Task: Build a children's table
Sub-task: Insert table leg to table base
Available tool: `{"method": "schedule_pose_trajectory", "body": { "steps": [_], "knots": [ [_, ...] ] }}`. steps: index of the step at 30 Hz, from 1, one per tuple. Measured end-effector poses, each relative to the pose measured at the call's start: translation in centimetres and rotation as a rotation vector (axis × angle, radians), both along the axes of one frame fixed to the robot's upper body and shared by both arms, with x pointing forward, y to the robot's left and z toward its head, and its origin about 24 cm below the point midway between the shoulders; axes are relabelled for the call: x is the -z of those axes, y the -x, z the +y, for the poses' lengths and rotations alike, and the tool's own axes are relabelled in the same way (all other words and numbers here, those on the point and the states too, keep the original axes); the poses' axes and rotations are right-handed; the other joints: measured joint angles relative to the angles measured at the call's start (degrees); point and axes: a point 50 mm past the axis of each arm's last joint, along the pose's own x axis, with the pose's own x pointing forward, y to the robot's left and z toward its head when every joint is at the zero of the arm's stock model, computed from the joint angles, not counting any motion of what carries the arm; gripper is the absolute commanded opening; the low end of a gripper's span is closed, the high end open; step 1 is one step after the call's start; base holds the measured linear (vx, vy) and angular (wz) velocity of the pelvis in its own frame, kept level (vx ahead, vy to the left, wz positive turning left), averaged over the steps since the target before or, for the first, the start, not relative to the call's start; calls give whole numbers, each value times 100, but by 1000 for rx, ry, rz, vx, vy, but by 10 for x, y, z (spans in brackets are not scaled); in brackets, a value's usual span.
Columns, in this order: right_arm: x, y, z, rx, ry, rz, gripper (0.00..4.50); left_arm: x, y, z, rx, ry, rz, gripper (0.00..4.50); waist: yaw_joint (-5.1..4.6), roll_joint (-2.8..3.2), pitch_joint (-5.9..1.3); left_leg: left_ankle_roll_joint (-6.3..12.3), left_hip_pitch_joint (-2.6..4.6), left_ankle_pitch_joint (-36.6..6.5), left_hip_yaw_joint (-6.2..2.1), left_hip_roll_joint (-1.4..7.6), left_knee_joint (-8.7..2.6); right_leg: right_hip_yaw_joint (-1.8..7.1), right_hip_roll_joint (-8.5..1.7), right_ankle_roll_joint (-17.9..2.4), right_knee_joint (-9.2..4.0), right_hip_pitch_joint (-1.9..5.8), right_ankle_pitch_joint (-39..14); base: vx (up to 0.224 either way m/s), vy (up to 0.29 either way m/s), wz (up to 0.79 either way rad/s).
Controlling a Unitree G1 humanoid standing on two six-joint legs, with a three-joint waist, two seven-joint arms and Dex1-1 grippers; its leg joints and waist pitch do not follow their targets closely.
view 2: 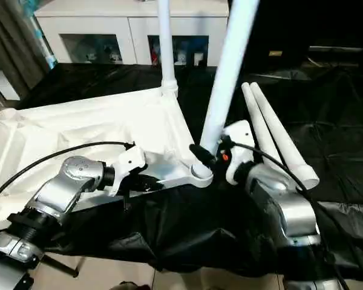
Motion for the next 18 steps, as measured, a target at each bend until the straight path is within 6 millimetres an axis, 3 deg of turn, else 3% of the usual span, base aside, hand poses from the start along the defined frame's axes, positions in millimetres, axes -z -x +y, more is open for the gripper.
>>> {"method": "schedule_pose_trajectory", "body": {
  "steps": [9,18],
  "knots": [
    [-3,-8,5,-38,24,22,190,0,-1,0,9,-5,2,0,-2,-14,-1,2,0,1,1,0,0,0,0,0,1,0,0,0,0,0],
    [-4,-2,7,-126,44,88,190,0,-3,0,18,-14,3,0,3,-60,-16,-3,1,-1,2,1,1,1,0,-3,1,1,2,0,0,0]
  ]
}}
